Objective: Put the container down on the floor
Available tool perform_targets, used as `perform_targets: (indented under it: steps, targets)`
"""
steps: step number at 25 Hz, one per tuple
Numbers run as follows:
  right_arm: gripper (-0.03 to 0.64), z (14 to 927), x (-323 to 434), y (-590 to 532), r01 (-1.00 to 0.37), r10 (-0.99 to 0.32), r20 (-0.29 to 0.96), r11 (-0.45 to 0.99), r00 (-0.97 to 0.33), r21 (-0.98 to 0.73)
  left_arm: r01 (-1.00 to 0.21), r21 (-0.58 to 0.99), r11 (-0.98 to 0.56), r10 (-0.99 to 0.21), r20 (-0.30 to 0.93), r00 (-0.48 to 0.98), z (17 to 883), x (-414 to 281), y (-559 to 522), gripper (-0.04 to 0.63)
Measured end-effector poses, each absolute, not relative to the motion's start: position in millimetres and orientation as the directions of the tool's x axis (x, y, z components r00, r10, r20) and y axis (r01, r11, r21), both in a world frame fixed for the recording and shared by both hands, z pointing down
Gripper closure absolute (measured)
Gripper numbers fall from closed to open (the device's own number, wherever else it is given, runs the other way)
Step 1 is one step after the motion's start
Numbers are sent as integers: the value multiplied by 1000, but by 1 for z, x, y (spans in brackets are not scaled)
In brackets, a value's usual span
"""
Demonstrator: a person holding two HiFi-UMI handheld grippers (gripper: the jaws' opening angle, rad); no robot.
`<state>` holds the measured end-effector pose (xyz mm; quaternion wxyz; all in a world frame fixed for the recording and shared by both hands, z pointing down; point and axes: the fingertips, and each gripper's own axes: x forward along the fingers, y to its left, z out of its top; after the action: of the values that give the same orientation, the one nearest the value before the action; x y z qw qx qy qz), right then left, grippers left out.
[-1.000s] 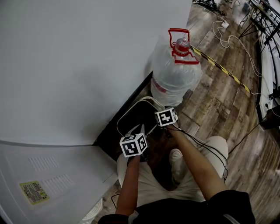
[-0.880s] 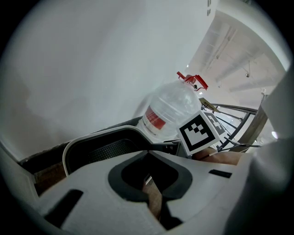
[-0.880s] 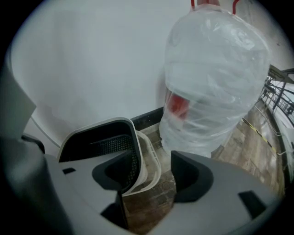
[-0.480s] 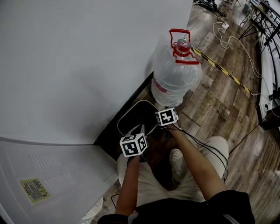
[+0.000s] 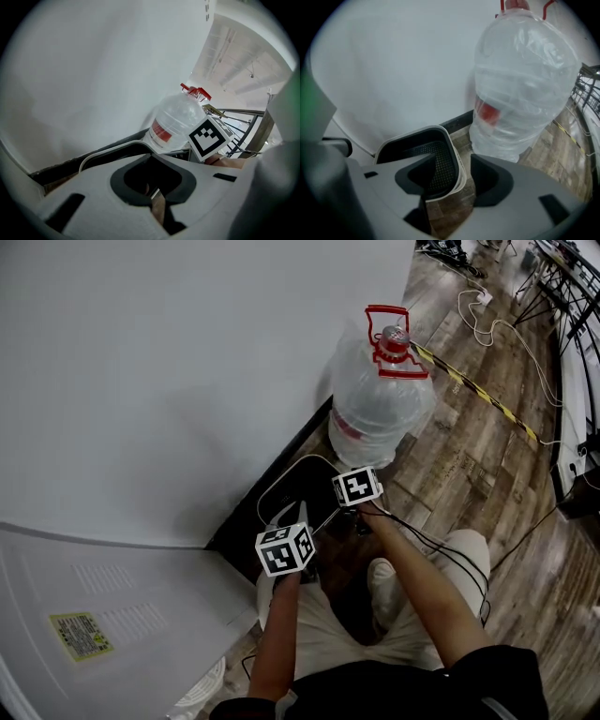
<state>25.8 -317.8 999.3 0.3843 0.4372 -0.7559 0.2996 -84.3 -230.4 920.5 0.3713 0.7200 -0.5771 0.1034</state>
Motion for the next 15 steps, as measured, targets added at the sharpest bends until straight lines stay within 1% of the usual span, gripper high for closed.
perform_targets:
  steps: [4,8,12,15]
  targets:
    - [376,976,24,-326,-882,-462,816,456,-347,-117,-903,425,-58,-788,536,303,899,-95,-236,583]
    - [433,951,21,-331,-869,-486,808,491,-333,-64,-902,426,-67,-813,501,297,875,-103,-241,583]
    - [443,914,4,-331,-842,-506,769,534,-390,-76,-902,430,-50,-853,451,262,847,-115,-246,583]
    - [463,880,-9,-329,-820,-528,727,566,-438,-82,-894,443,-60,-870,415,265,825,-117,-250,583]
